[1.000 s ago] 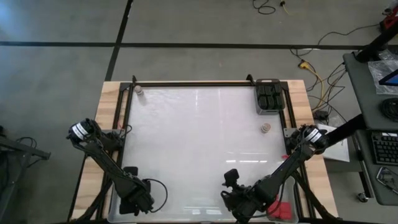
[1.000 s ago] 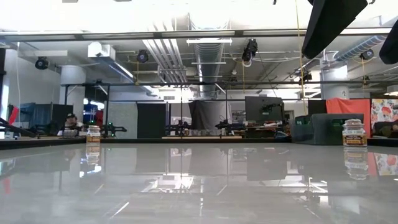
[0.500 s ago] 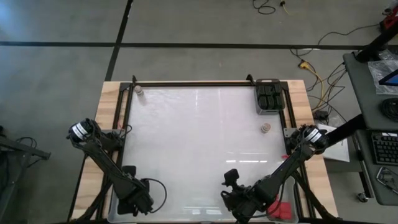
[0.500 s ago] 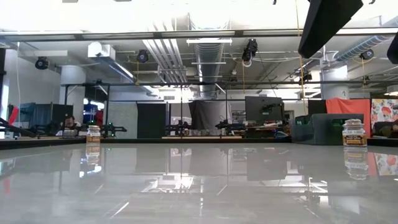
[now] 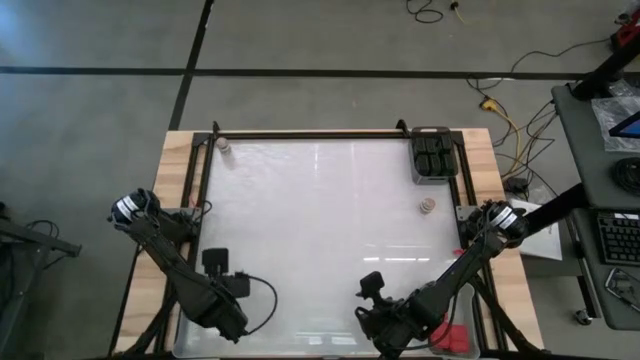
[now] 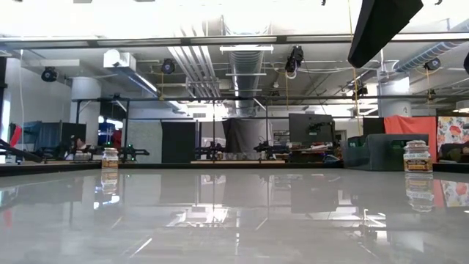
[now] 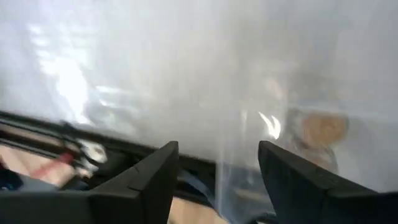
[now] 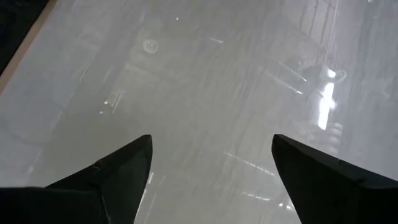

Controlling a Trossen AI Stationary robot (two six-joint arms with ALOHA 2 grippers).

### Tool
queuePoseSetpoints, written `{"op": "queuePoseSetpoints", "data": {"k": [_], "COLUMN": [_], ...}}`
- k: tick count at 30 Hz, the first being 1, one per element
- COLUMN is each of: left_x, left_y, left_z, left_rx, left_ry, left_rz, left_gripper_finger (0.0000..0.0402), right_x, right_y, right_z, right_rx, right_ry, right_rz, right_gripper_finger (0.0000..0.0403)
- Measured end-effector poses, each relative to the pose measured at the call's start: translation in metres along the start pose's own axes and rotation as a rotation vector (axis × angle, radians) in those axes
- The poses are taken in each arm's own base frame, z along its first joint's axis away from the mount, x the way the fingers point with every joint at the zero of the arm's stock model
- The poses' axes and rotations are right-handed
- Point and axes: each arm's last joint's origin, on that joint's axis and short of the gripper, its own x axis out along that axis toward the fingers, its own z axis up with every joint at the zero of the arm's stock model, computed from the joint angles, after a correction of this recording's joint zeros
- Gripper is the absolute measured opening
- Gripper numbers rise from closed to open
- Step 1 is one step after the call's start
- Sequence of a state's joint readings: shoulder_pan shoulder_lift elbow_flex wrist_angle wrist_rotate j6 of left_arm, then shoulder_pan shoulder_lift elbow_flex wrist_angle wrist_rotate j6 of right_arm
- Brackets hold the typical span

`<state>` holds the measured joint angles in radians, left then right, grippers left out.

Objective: Sort spices by type
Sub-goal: Put the brown seasoning bottle into the transparent bin

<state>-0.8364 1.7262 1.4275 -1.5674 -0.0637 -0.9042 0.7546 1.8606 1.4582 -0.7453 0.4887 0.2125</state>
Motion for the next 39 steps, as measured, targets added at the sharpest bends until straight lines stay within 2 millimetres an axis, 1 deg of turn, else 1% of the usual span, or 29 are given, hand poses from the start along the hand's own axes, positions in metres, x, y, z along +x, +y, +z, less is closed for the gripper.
{"op": "queuePoseSetpoints", "data": {"k": [3,7,10,12,16,21,23,27,30,35,39], "left_x": [-0.014,-0.027,-0.029,-0.028,-0.014,0.019,0.031,0.053,0.064,0.081,0.097], "left_y": [0.01,0.036,0.067,0.093,0.149,0.212,0.235,0.278,0.3,0.326,0.35], "left_z": [0.006,0.013,0.017,0.019,0.024,0.028,0.029,0.03,0.03,0.027,0.016], "left_rx": [-0.005,-0.003,-0.053,-0.134,-0.373,-0.65,-0.793,-1.147,-1.267,-1.411,-1.553], "left_ry": [-0.12,-0.3,-0.383,-0.398,-0.376,-0.294,-0.278,-0.236,-0.207,-0.17,-0.113], "left_rz": [0.019,0.124,0.208,0.235,0.264,0.262,0.256,0.204,0.2,0.266,0.265], "left_gripper_finger": [0.0201,0.0195,0.0189,0.0185,0.0175,0.0165,0.0162,0.0162,0.0161,0.0163,0.0184], "right_x": [0.0,0.0,0.0,-0.001,-0.003,-0.003,-0.003,-0.002,-0.002,-0.002,-0.003], "right_y": [0.0,0.0,0.0,0.002,0.006,0.009,0.009,0.009,0.009,0.009,0.005], "right_z": [0.0,0.0,0.0,0.0,-0.001,-0.003,-0.004,-0.007,-0.008,-0.012,-0.021], "right_rx": [0.0,-0.002,-0.002,-0.007,-0.028,-0.018,-0.013,-0.003,0.0,0.01,-0.021], "right_ry": [-0.002,-0.003,-0.003,-0.005,-0.009,-0.006,-0.004,0.009,0.018,0.049,0.119], "right_rz": [0.001,0.0,0.001,0.002,0.008,0.01,0.008,-0.006,-0.015,-0.024,-0.095], "right_gripper_finger": [0.0326,0.0326,0.0321,0.0318,0.0309,0.03,0.0299,0.0303,0.0308,0.0316,0.033]}}
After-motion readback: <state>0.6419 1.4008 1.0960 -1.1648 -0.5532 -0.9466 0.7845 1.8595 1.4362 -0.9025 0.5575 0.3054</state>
